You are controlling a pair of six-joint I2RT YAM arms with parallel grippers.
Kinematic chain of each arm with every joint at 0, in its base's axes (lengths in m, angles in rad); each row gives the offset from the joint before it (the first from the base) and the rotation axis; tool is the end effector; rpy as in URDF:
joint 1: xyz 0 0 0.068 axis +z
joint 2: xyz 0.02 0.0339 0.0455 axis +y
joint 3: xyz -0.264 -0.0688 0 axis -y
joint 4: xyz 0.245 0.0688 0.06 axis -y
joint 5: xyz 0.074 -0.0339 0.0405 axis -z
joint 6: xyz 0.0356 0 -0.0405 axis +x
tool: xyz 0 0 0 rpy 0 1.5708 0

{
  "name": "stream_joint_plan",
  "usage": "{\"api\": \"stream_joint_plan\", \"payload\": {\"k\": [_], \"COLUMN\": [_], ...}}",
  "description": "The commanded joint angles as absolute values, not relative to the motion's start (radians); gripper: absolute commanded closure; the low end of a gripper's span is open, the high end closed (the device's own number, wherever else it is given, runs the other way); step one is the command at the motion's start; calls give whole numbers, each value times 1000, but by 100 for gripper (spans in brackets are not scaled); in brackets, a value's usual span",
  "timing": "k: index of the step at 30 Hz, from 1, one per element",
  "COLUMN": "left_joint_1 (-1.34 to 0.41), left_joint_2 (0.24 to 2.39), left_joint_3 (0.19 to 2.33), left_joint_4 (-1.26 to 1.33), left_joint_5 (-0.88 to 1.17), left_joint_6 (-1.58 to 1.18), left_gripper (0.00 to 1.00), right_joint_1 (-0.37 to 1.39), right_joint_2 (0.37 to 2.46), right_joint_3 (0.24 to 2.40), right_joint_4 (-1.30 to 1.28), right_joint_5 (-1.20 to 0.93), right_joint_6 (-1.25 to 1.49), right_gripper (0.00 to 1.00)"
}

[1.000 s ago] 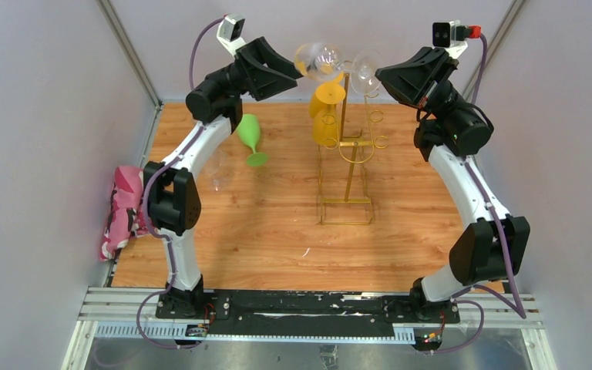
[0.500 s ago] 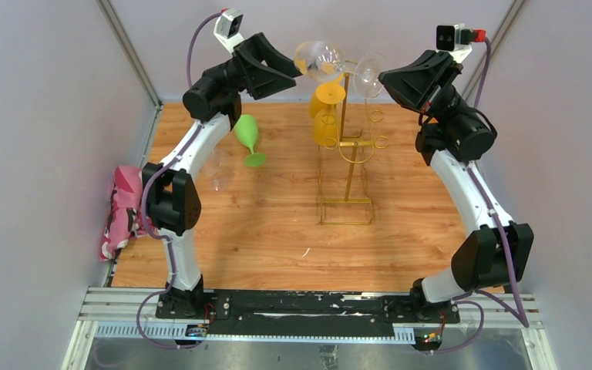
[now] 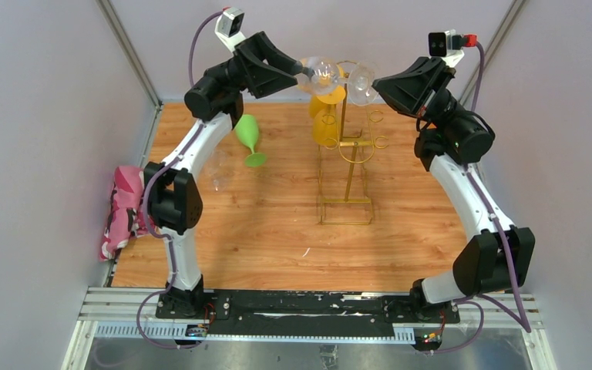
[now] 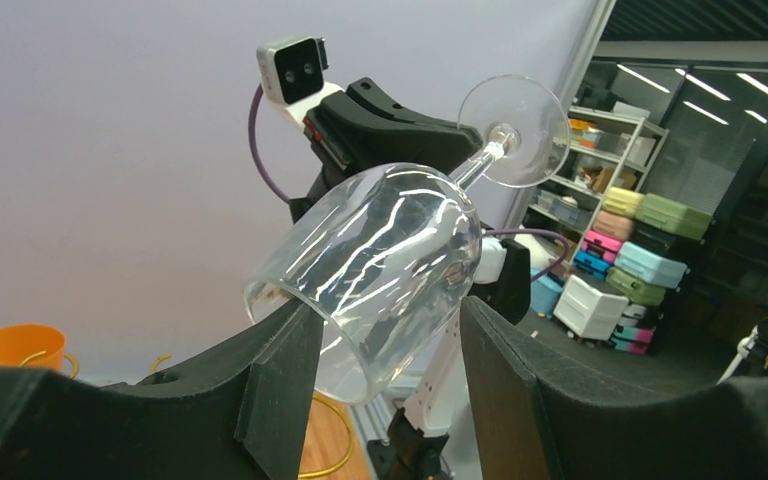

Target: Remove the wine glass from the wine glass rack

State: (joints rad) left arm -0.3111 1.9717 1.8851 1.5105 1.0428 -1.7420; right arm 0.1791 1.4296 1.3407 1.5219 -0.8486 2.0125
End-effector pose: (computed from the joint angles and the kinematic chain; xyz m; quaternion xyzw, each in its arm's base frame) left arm 0.3578 -0.1474 0.4861 0.3332 0.3739 -0.7588 0.4165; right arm 0.2369 0.0700 0.5095 -0.2001 0.3641 0.8215 0.3906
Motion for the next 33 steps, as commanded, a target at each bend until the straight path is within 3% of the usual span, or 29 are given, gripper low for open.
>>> {"api": "stream_joint_plan", "payload": {"k": [1,7,15,27,30,33], "left_joint_1": [-316,-317,-318,-318,-318,-315], "left_joint_2": [1968,1858,1636,1495,1504,1504], "left_joint_3": [1896,1792,1568,1414,1413,1408], "left_joint_4": [1573,1573,1572,1571,1549,1458], "left_joint_5": [1010,995,964,955,960,963], "left_joint_6": [-1752,-1736,-1659,-1627,-1622,-1563], "left_gripper": [44,57,59,67,75,99], "right_joint_1": [195,195,195,234,235,234], "right_joint_2": [1422,1484,1537,1599,1582,1564], "right_joint_3": [1315,1260,1260,1259,1247,1245], "right_joint_4": [1566,1594,1580,1595,1595,1595], "right_joint_5": [-852,-834,-860,-874,-873,-879], "right_joint_6": [1997,1998,1989,2008,2004,2000], "right_gripper": [100,100,100,100,100,100]}}
